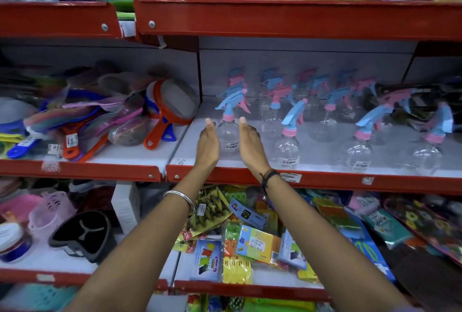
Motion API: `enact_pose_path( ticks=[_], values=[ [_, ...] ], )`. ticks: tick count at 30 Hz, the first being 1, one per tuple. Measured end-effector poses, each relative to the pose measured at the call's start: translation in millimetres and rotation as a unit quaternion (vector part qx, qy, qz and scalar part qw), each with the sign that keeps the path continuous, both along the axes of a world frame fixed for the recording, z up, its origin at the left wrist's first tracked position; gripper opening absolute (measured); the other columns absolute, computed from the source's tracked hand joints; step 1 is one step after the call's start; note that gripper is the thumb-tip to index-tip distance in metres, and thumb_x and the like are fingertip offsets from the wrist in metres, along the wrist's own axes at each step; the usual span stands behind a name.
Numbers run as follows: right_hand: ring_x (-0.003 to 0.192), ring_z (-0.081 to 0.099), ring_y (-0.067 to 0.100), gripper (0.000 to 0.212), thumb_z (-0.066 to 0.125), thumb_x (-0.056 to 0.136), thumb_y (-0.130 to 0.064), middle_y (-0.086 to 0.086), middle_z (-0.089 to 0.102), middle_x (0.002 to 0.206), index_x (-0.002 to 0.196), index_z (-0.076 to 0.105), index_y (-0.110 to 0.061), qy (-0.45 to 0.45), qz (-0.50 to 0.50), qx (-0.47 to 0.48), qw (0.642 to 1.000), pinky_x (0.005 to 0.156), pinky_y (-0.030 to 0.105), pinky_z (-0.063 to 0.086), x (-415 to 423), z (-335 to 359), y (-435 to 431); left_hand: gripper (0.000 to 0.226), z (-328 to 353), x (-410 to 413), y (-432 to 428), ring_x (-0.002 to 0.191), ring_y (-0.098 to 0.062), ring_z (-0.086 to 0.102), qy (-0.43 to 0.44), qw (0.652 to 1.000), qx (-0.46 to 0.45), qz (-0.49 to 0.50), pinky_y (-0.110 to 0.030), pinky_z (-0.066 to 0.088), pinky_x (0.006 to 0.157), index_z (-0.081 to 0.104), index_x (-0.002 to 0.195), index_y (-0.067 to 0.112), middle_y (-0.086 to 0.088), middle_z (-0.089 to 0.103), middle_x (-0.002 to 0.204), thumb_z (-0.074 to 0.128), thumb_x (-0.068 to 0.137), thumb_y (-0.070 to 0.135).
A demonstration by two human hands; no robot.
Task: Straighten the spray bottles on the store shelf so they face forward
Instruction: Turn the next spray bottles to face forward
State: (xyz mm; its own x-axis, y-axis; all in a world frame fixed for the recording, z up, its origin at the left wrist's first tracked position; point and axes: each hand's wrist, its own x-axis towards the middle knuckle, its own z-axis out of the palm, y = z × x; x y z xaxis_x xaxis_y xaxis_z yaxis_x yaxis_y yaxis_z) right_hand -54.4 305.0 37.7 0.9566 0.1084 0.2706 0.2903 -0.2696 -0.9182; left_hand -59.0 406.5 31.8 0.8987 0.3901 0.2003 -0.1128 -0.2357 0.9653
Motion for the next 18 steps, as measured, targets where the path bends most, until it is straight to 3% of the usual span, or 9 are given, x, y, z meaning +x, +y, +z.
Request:
enact_pose_path(
  ticks=[2, 4, 9, 13, 18],
  values=[
    [0.126, 0.044, 0.021, 0.082, 0.014, 0.084, -0.075, 0.007, 0.04, 0.147, 0.14, 0.037, -0.02, 0.051, 0.005, -0.003, 0.999, 0.095, 0.032, 0.032, 9.0, 1.0, 7.7, 0.076, 1.9, -1.9, 2.4, 0.135, -0.029, 0.037, 0.009, 1.0, -0.002, -0.018, -0.032, 0.024, 0.11, 0.044, 0.136, 0.015, -0.014, 0.041, 0.147, 0.006, 0.09, 0.061],
    [0.134, 0.038, 0.025, 0.077, 0.012, 0.087, -0.071, 0.006, 0.035, 0.151, 0.143, 0.032, -0.022, 0.08, 0.014, -0.002, 0.997, 0.095, 0.032, 0.029, 11.2, 3.1, 12.5, 0.089, 3.9, -6.0, 3.4, 0.131, -0.031, 0.042, 0.015, 0.999, -0.019, -0.041, -0.047, 0.031, 0.111, 0.047, 0.134, 0.017, -0.014, 0.046, 0.142, 0.005, 0.08, 0.073],
    [0.132, 0.041, 0.027, 0.072, 0.009, 0.09, -0.066, 0.01, 0.043, 0.147, 0.142, 0.035, -0.023, 0.082, 0.001, -0.005, 0.997, 0.094, 0.032, 0.03, 6.4, 4.4, 12.6, 0.121, -1.6, -6.8, 13.9, 0.128, -0.03, 0.046, 0.032, 0.998, -0.011, -0.05, -0.05, 0.033, 0.109, 0.049, 0.134, 0.023, -0.014, 0.052, 0.138, 0.002, 0.05, 0.097],
    [0.117, 0.053, 0.032, 0.081, 0.007, 0.089, -0.067, 0.02, 0.058, 0.126, 0.129, 0.05, -0.01, 0.069, -0.006, -0.008, 0.998, 0.096, 0.044, 0.04, -7.4, 5.5, 6.7, 0.123, 0.1, -20.2, 19.9, 0.128, -0.033, 0.046, 0.043, 0.997, -0.002, -0.056, -0.052, 0.031, 0.109, 0.049, 0.133, 0.022, -0.014, 0.049, 0.141, 0.0, 0.049, 0.097],
    [0.104, 0.058, 0.033, 0.09, 0.007, 0.088, -0.069, 0.02, 0.063, 0.109, 0.122, 0.051, 0.002, 0.062, -0.019, -0.006, 0.998, 0.096, 0.05, 0.044, -22.2, 4.7, 2.3, 0.124, 5.8, -37.1, 19.9, 0.128, -0.033, 0.045, 0.034, 0.996, 0.024, -0.076, -0.054, 0.029, 0.11, 0.048, 0.134, 0.024, -0.011, 0.048, 0.141, 0.0, 0.046, 0.097]
  ],
)
